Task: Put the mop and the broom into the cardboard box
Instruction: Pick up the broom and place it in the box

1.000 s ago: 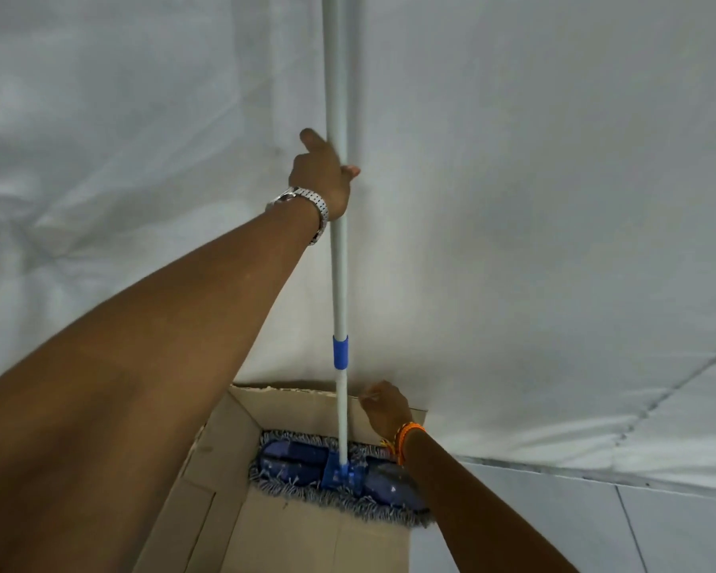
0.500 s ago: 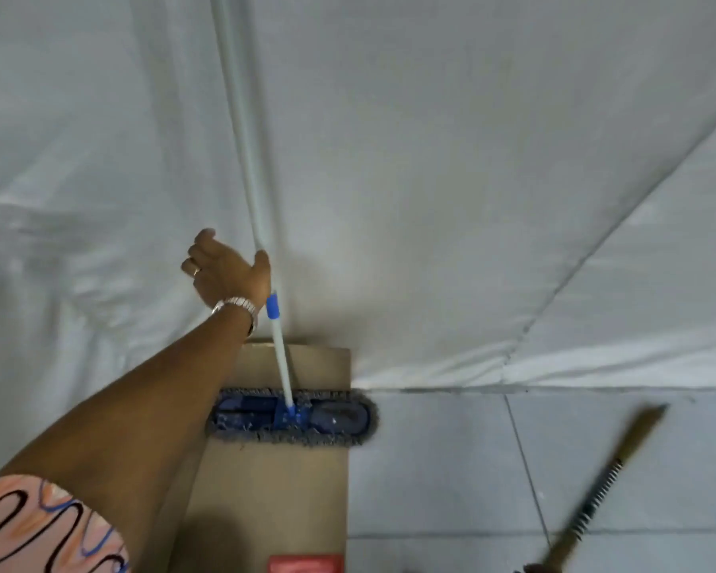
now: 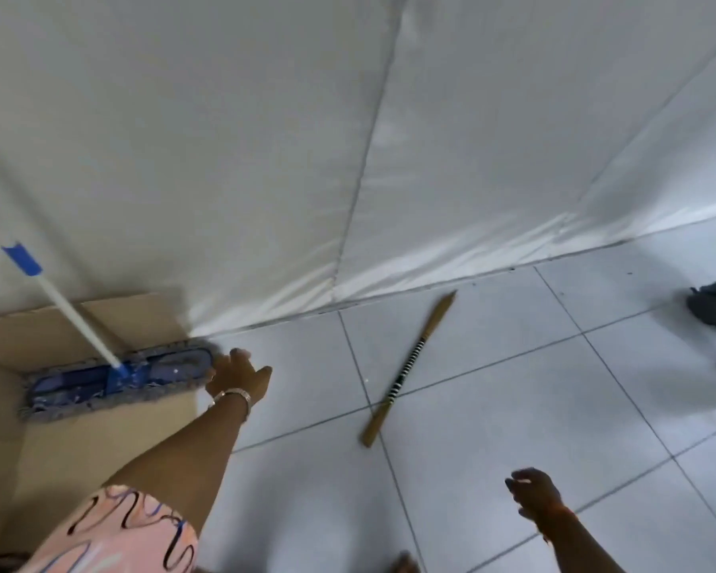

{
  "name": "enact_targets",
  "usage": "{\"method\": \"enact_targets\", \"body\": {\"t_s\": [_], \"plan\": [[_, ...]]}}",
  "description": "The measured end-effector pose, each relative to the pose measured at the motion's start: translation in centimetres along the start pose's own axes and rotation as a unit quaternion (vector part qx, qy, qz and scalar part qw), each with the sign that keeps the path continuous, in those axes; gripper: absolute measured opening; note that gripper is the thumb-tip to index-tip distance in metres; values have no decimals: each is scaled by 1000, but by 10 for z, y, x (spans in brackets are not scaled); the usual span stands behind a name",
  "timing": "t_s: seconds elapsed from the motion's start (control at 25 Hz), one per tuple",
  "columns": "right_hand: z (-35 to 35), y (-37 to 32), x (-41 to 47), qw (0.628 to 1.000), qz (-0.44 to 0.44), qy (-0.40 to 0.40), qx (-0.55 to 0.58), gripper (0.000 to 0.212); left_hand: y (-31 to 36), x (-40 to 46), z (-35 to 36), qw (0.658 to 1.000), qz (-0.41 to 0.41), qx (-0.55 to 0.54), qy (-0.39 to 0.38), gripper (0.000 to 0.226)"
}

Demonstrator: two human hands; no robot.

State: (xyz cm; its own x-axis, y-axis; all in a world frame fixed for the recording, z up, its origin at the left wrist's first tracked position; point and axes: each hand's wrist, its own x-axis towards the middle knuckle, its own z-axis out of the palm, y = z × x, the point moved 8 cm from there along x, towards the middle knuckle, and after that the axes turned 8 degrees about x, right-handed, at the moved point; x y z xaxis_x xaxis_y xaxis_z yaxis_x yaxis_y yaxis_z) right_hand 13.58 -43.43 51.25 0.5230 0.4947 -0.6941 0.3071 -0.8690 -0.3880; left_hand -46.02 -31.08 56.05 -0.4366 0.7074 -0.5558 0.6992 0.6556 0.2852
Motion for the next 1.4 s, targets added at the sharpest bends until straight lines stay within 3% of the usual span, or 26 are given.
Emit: {"method": "enact_targets", "body": {"t_s": [0.2, 0.32, 0.48, 0.6, 0.8, 0.96, 1.08, 1.2, 1.4], "plan": [[-77, -82, 50, 978, -161, -26, -129, 26, 137, -51, 112, 994, 57, 69, -55, 50], [-95, -124, 101, 963, -190, -70, -180, 25, 178, -66, 186, 989, 56, 78, -112, 54], [-76, -182, 180, 922, -234, -122, -282, 23, 206, -28, 239, 988, 31, 77, -131, 55], [-51, -220, 235, 888, -278, -162, -329, 20, 228, 22, 270, 993, -10, 18, -120, 49], [-5, -262, 339, 828, -330, -206, -404, 31, 257, 91, 344, 991, -60, -15, -120, 41], [69, -283, 452, 739, -408, -192, -500, 53, 270, 138, 426, 989, -65, -38, -124, 39], [157, -280, 554, 657, -476, -183, -555, 62, 242, 190, 524, 990, -91, -40, -105, 49], [241, -277, 617, 544, -556, -182, -602, 60, 217, 227, 608, 991, -84, 8, -103, 68], [361, -256, 688, 444, -602, -242, -618, 50, 197, 281, 720, 990, -42, 85, -103, 67]]}}
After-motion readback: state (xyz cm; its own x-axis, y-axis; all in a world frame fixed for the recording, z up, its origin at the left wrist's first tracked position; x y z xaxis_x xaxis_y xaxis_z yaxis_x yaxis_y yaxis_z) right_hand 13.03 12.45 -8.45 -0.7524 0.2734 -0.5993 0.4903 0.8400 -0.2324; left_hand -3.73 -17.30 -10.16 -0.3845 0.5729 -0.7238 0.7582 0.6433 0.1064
